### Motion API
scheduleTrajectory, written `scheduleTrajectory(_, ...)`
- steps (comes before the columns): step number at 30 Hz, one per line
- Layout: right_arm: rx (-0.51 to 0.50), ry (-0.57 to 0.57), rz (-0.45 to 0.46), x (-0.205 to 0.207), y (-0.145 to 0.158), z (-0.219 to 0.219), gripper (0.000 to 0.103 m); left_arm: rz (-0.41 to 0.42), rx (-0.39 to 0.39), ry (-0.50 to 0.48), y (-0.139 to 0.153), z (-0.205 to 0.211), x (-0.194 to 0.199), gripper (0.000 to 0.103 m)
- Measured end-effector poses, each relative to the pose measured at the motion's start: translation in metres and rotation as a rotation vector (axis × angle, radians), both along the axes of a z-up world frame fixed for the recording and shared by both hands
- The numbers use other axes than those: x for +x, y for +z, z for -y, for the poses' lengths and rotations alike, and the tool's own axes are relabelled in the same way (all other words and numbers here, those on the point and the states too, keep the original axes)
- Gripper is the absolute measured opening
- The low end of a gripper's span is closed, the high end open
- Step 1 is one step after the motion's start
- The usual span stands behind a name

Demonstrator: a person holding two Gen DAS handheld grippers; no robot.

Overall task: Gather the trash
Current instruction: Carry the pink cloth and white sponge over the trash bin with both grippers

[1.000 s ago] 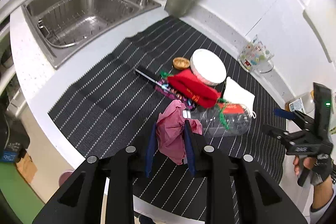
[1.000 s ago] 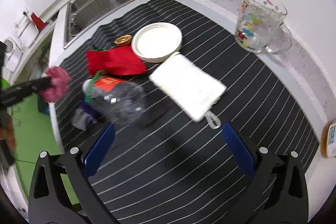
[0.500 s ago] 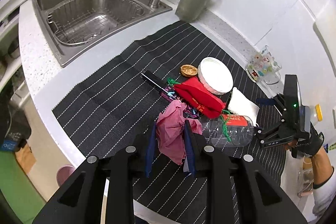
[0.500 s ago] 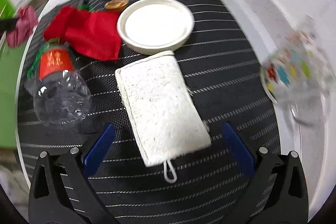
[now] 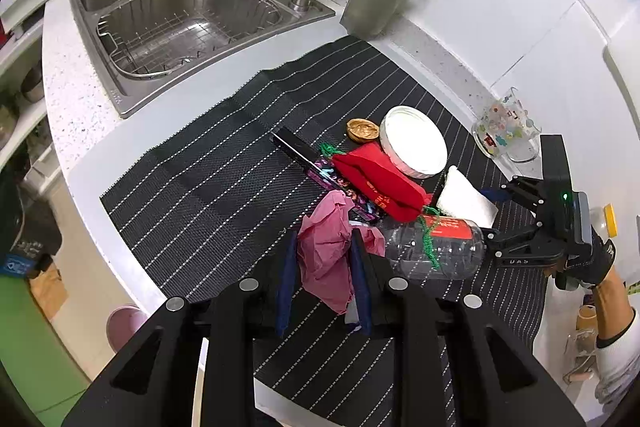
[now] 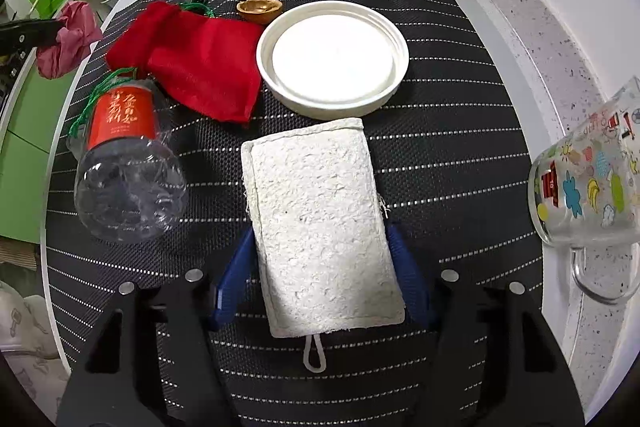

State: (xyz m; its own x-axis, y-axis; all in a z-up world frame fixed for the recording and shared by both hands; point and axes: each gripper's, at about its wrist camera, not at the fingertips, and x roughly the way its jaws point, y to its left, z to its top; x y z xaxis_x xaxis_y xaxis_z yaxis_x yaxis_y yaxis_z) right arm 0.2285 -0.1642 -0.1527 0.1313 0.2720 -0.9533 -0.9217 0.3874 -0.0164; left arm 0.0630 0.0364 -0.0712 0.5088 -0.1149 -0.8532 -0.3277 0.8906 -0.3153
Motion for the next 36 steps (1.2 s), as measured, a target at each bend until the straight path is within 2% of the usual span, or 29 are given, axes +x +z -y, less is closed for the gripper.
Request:
scheduleTrajectory(5,0.035,-0.074,0.004,-0.013,0.019,0.012,0.065,0.017,0.011,-0.005,0.01,0.006,-0.008,0.026)
scheduleTrajectory(11,0.104,-0.151,0.015,-0.039,0.063,0.019,0.065,0.052,0.027,0.003,0.029,0.013,-0.031,0.026)
scheduleTrajectory(15,0.153,-0.161,0.024,-0.064,0.088,0.018,0.065,0.074,0.037,0.026,0.039,0.014,-0.057,0.026)
scheduleTrajectory(19,0.208,-0.124,0.026,-0.097,0.108,0.004,0.065,0.089,0.051,0.072,0.048,0.009,-0.093,0.026)
scheduleTrajectory(27,0.314,0.057,-0.031,-0.199,0.126,-0.072,0.065,0.084,0.094,0.237,0.054,-0.028,-0.202,0.026)
scheduleTrajectory(31,0.335,0.169,-0.087,-0.26,0.119,-0.125,0.065,0.074,0.098,0.322,0.049,-0.052,-0.26,0.026)
scheduleTrajectory(36,0.313,0.258,-0.127,-0.328,0.094,-0.196,0.065,0.053,0.095,0.422,0.034,-0.085,-0.331,0.026)
